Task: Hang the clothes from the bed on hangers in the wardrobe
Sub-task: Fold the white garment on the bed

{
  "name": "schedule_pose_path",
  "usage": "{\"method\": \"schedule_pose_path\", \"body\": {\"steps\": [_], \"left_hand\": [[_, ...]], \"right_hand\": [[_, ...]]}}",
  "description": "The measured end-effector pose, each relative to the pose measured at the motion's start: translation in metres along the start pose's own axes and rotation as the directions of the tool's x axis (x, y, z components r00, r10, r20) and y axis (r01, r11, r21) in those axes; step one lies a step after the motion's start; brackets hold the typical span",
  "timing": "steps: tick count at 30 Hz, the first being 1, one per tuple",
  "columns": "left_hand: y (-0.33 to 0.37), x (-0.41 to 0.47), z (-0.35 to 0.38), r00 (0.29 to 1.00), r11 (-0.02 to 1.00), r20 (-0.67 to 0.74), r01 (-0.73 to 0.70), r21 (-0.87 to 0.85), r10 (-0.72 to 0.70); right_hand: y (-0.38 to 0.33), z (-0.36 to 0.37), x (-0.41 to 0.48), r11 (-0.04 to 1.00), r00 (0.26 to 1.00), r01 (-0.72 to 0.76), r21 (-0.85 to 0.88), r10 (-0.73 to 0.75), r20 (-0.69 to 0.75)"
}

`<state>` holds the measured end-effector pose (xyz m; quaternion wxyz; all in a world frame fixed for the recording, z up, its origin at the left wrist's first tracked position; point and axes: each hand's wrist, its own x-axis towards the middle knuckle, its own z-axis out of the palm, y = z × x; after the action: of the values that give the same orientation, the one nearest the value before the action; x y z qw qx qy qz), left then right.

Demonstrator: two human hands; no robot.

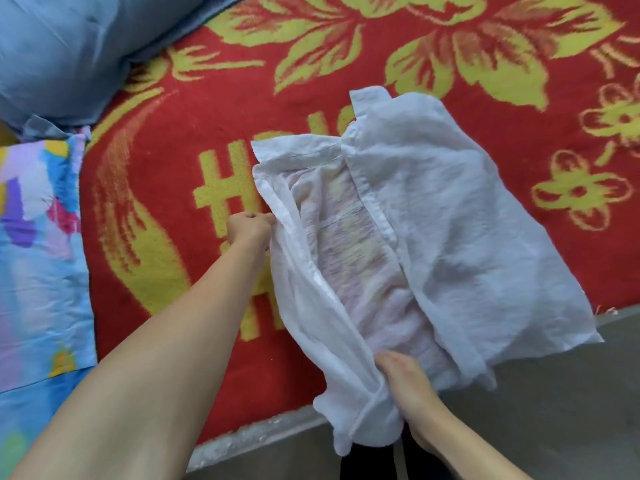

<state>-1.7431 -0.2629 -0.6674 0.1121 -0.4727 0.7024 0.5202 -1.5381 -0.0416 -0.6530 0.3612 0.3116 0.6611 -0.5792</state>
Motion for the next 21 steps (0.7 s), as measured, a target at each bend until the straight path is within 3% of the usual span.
{"method": "schedule_pose_path", "body": {"steps": [3,5,8,10,14,18,21], "left_hand": [[0.04,-0.02,0.03,0.967,0.963,-0.002,-0.253,0.097,0.255],[0.068,-0.032,0.058,0.919,0.911,0.072,-0.395,0.117,0.388],[0.093,-0.037,0.101,0.854,0.859,0.261,-0.493,0.136,0.45],[0.09,-0.033,0.116,0.858,0.833,0.302,-0.492,0.254,0.415],[0.057,-0.013,0.107,0.898,0.738,0.162,-0.43,0.52,0.41],[0.025,-0.007,0.108,0.972,0.87,0.112,-0.235,0.433,0.207],[0.016,-0.006,0.117,0.971,0.89,0.007,-0.222,0.398,0.239]], "right_hand": [[-0.025,-0.048,0.02,0.996,0.981,0.053,0.073,-0.038,-0.188],[-0.038,-0.088,0.037,0.997,0.955,0.054,0.047,-0.038,-0.295],[-0.046,-0.143,0.059,0.963,0.914,-0.021,-0.269,-0.091,-0.396],[-0.046,-0.162,0.058,0.854,0.891,-0.122,-0.505,-0.13,-0.435],[-0.036,-0.152,0.052,0.767,0.881,-0.05,-0.639,-0.267,-0.389],[-0.013,-0.125,0.067,0.738,0.952,-0.107,-0.666,-0.118,-0.284],[-0.007,-0.13,0.074,0.809,0.96,-0.028,-0.587,-0.142,-0.243]]}}
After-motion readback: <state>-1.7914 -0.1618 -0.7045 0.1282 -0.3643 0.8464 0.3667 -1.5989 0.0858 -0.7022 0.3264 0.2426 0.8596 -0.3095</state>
